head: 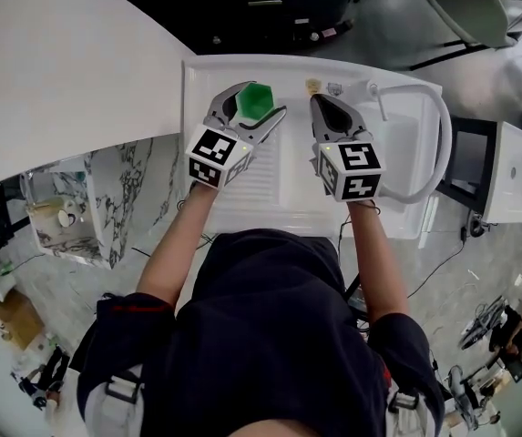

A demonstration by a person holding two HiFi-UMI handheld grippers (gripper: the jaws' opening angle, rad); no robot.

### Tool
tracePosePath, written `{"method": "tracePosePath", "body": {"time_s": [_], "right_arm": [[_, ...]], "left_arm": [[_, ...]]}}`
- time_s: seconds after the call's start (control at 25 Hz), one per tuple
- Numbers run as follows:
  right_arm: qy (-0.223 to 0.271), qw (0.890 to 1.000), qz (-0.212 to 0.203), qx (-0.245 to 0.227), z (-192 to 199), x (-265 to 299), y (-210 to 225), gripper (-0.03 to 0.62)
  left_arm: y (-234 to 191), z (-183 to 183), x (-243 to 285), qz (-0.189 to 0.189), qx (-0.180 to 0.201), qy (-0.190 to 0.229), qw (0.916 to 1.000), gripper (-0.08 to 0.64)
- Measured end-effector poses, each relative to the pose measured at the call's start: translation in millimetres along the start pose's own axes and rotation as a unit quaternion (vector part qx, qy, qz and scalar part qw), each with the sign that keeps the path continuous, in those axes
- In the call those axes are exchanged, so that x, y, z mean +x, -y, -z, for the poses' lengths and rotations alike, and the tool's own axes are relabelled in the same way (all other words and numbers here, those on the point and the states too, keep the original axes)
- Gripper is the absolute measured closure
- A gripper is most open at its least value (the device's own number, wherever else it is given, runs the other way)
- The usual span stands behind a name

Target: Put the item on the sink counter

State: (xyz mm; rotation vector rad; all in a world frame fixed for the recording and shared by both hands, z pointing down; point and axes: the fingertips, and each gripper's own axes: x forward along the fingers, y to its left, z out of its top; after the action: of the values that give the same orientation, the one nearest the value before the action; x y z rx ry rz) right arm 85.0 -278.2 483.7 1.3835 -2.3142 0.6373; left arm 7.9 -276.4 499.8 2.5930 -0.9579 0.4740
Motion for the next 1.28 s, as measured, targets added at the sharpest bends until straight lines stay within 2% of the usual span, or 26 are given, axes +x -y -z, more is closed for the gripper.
{"method": "tracePosePath", "body": {"time_s": [0.4, 0.64, 1.04, 1.28], "right_arm": [[-0.014, 1.000, 0.001, 0.014, 14, 15, 6, 0.558], [-0.020, 1.000, -0.001, 0.019, 20, 22, 8, 0.558], [-0.035, 0.999, 0.001, 0.031, 35, 29, 12, 0.558], [-0.041, 0.999, 0.003, 0.034, 41, 30, 12, 0.558]], "left_arm": [[-16, 23, 18, -0.004, 0.003, -0.023, 0.9997, 0.249], [-24, 28, 32, -0.006, 0.027, -0.028, 0.9992, 0.249], [-36, 43, 50, -0.004, 0.021, -0.029, 0.9994, 0.248], [-47, 49, 59, -0.014, 0.034, -0.038, 0.9986, 0.248]]}}
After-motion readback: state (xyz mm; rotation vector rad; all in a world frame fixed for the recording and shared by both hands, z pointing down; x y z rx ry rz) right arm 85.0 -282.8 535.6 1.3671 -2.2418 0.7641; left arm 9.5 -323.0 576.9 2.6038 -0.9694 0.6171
